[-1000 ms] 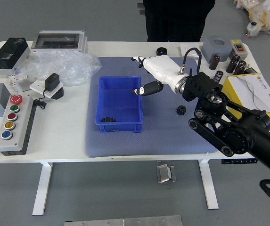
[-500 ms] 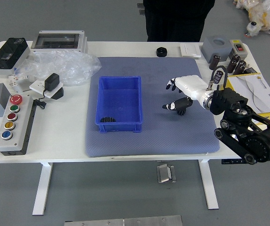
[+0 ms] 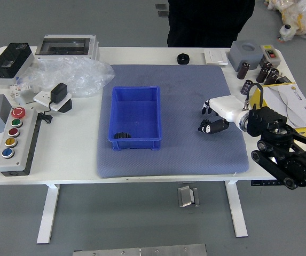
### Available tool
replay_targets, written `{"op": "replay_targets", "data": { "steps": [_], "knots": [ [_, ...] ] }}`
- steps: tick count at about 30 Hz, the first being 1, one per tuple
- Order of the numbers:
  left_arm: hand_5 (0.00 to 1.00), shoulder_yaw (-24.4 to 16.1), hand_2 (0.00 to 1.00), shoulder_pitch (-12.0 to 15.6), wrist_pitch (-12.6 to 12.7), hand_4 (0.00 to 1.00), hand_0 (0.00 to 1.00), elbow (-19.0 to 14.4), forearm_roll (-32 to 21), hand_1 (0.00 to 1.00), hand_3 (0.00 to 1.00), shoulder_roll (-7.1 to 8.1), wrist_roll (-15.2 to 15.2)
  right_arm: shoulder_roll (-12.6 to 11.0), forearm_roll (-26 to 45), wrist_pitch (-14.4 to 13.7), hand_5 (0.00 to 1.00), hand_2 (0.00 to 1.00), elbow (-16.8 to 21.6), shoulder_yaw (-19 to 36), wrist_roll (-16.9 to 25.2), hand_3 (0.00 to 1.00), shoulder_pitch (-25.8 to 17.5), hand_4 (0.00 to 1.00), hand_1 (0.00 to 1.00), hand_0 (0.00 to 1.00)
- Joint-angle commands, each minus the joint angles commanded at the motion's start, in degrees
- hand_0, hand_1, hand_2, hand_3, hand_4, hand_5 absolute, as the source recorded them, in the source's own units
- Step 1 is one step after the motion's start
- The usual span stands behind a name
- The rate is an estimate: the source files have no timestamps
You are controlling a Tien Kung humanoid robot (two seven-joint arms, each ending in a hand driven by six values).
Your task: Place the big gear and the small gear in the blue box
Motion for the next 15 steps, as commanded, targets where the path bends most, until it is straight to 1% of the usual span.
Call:
{"op": "replay_targets", "data": {
  "steps": [3,4,9,10,15],
  "knots": [
    [0.313,0.0,0.794,0.0,0.0,0.666,0.849,0.0,0.0,0.815,0.821,0.01,0.0,0.1,0.0,-0.2,0.474,0.618,-0.4,-0.2,0.0,0.645,0.0,0.831,0.52,0.576],
    [0.31,0.0,0.794,0.0,0.0,0.666,0.849,0.0,0.0,0.814,0.821,0.02,0.0,0.1,0.0,-0.3,0.46,0.609,-0.5,-0.3,0.0,0.645,-0.1,0.805,0.512,0.565],
    [0.31,0.1,0.794,0.0,0.0,0.666,0.849,0.0,-0.1,0.814,0.821,0.03,0.0,0.3,-0.1,-0.8,0.46,0.609,-0.9,-0.4,0.1,0.645,-0.2,0.805,0.512,0.565],
    [0.307,0.1,0.793,-0.1,0.0,0.665,0.849,0.0,-0.1,0.815,0.821,0.03,0.0,0.4,-0.1,-1.0,0.438,0.587,-0.9,-0.4,0.1,0.639,-0.2,0.762,0.5,0.558],
    [0.307,0.0,0.793,-0.1,0.0,0.665,0.849,0.0,-0.1,0.815,0.821,0.02,0.0,0.6,-0.2,-1.5,0.438,0.587,-1.1,-0.5,0.1,0.639,-0.4,0.762,0.5,0.558]
  ]
}}
